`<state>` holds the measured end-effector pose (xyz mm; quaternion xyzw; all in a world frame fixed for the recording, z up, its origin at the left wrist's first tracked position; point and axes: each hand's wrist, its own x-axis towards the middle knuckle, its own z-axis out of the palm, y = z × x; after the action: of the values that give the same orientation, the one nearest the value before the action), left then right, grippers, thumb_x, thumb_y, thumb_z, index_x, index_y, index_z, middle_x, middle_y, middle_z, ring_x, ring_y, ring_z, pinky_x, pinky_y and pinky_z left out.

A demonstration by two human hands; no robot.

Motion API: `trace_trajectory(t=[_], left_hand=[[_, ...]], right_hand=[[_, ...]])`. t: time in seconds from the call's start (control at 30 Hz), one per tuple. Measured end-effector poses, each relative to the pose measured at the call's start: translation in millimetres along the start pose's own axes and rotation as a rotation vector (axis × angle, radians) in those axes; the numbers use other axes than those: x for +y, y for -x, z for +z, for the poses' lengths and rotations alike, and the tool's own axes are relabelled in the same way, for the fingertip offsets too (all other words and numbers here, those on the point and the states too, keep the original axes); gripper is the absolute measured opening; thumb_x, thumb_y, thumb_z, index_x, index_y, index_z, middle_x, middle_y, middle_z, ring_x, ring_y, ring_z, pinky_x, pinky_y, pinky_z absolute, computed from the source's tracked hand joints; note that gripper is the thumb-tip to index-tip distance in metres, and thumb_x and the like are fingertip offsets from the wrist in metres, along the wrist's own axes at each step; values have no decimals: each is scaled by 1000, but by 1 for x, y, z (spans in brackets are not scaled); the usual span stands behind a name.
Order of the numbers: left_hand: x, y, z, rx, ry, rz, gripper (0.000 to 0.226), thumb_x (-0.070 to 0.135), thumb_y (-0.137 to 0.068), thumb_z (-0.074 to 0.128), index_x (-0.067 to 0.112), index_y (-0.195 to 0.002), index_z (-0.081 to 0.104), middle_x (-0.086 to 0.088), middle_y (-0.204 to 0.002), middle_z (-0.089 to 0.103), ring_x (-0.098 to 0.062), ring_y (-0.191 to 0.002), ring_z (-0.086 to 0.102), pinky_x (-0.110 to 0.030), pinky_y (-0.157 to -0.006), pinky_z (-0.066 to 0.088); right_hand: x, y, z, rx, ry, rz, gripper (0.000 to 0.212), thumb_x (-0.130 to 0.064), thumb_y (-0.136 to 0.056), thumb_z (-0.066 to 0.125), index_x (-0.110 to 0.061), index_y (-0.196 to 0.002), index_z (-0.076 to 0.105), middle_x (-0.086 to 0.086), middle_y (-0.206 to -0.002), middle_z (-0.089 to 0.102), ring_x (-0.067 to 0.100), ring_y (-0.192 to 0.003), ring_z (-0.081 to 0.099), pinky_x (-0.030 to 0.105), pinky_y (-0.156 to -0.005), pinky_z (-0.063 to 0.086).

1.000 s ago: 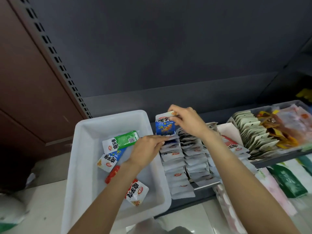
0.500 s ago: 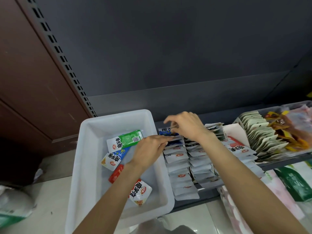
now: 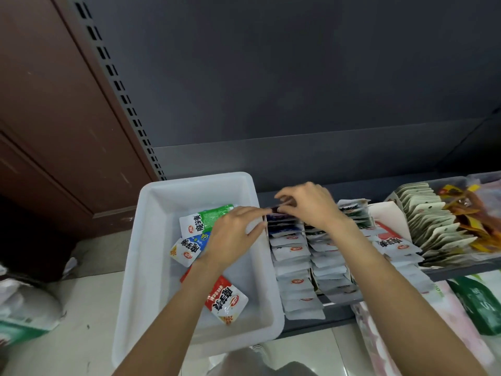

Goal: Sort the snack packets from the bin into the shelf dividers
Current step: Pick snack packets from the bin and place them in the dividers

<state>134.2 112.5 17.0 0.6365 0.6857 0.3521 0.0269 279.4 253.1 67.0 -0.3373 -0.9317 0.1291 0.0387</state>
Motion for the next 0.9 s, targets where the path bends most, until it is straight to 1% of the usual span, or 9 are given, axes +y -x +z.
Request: trace_trajectory(t=[0.17,0.27,0.37,0.53,0.6,0.67,0.73,0.8,0.9], left_hand=[[-52,35,-29,308,31,-387,22,23,-87,57,19,-108,61,11,-94,67,-5,-86,58,-22,-72,43],[-93,58,-22,203,-32,-666,32,11,-83,66,12,-113,55,-4,-101,64,-21,-89,61,-30,-73,45],[-111,74,-11,-30,-70,-834,35,14,-83,64,8,-116,54,-15,-111,58,-33,-102,57,-39,-85,46],[-111,86,-3,-312,-154,-761,35,25,-90,53,14,-124,54,-7,-128,51,-25,-121,46,-33,-101,37],[-108,89,-4,-368,-206,-741,41,30,-93,49,17,-132,48,-2,-139,45,-21,-128,41,-32,-104,34],[-108,89,-4,-399,-223,-726,44,33,-95,46,17,-136,44,-1,-145,40,-20,-131,38,-31,-105,32],[-105,89,-6,-417,-219,-723,45,33,-95,47,17,-137,45,-2,-145,41,-20,-132,38,-31,-105,33],[-100,85,-12,-281,-54,-828,40,33,-95,50,17,-132,51,-4,-137,50,-21,-125,47,-28,-98,38],[-79,73,-38,162,673,-1056,30,36,-93,56,16,-115,62,-3,-113,66,-16,-100,63,-19,-77,47]], right_hand=[[-54,22,-1,506,-511,-74,14,-27,-89,58,-22,-93,70,-10,-81,71,5,-71,66,29,-67,55],[-100,1,42,303,-438,-154,15,-17,-88,57,-20,-96,69,-5,-90,72,15,-76,67,35,-69,55],[-127,-37,101,-42,-176,-152,36,-2,-87,55,-13,-120,61,5,-123,61,25,-110,58,39,-89,50],[-126,-80,157,-221,99,-105,75,6,-82,54,-14,-147,24,12,-144,36,28,-136,30,38,-111,28],[-120,-82,168,-265,147,-97,75,7,-84,51,-14,-148,20,15,-142,39,29,-134,34,39,-107,35],[-120,-80,172,-142,276,-154,60,-5,-83,59,-14,-139,40,15,-118,59,28,-109,59,35,-81,52],[-127,-73,161,-73,463,-204,41,-11,-85,55,-14,-126,52,8,-100,68,23,-89,68,30,-66,53],[-132,-66,145,-75,290,-157,32,-2,-91,43,-6,-123,46,12,-104,67,31,-95,67,37,-73,51],[-133,-48,112,64,-506,203,15,-6,-96,45,-3,-106,55,15,-96,67,34,-89,64,39,-69,48]])
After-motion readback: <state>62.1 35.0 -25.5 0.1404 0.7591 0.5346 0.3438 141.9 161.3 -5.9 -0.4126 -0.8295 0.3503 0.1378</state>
